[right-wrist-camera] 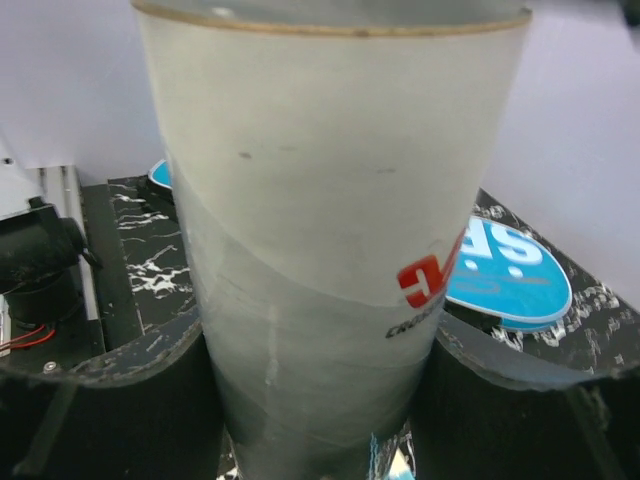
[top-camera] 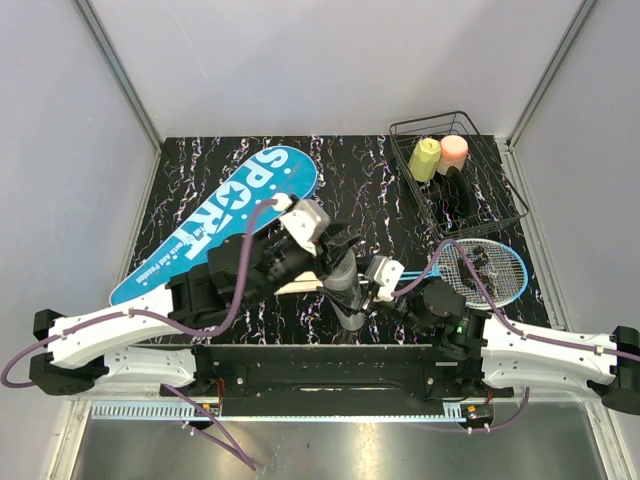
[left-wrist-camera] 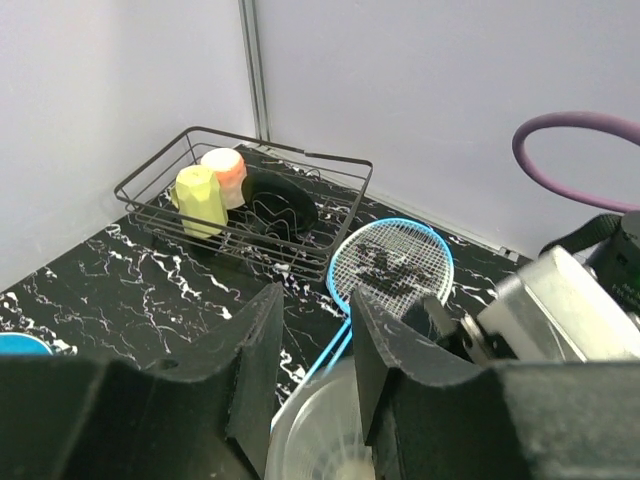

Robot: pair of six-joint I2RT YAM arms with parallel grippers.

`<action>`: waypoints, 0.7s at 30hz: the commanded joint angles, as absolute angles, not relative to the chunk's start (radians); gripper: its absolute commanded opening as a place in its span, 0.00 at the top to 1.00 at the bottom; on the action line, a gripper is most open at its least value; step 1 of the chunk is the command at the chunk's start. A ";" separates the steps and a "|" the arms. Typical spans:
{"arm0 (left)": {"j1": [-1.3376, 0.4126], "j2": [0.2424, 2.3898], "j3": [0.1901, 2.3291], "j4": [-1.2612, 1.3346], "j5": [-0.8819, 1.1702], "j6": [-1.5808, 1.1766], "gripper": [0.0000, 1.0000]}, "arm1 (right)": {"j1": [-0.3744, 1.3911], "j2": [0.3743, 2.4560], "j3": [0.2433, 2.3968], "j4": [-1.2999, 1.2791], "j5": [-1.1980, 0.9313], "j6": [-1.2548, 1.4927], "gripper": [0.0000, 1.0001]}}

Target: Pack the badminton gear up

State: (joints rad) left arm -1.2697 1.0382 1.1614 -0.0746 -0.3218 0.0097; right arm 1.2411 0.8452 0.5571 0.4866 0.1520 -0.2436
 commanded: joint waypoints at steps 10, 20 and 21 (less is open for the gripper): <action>-1.319 1.227 1.052 -0.451 -0.468 0.061 0.63 | 1.255 0.789 0.653 0.666 0.008 -0.296 0.58; -1.434 1.358 1.069 -0.463 -0.902 0.032 0.64 | 1.255 0.810 0.672 0.646 0.015 -0.282 0.58; -1.439 1.358 1.065 -0.459 -0.922 0.020 0.64 | 1.255 0.808 0.670 0.644 0.020 -0.281 0.58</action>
State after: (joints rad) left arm -1.4143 1.1553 1.2034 -0.0120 -0.7540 0.0242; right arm 1.2339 0.8177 0.5629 0.4377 0.1337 -0.2382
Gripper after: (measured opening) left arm 0.362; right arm 0.649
